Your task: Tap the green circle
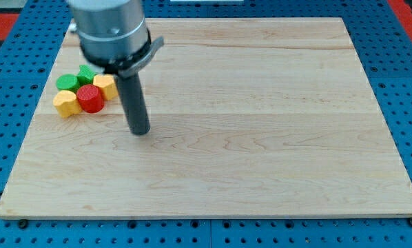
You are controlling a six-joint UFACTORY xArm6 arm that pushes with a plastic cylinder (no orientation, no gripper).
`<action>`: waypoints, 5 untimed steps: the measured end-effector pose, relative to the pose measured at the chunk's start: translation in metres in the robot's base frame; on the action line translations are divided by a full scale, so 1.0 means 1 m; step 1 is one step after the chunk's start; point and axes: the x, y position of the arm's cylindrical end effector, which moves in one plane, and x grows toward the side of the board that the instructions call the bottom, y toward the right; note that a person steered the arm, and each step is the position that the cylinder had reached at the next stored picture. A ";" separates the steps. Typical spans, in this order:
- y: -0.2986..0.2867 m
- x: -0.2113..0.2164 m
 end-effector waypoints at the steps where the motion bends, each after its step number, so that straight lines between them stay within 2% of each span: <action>1: -0.066 0.006; 2: -0.146 -0.013; 3: -0.187 -0.026; 5: -0.188 -0.040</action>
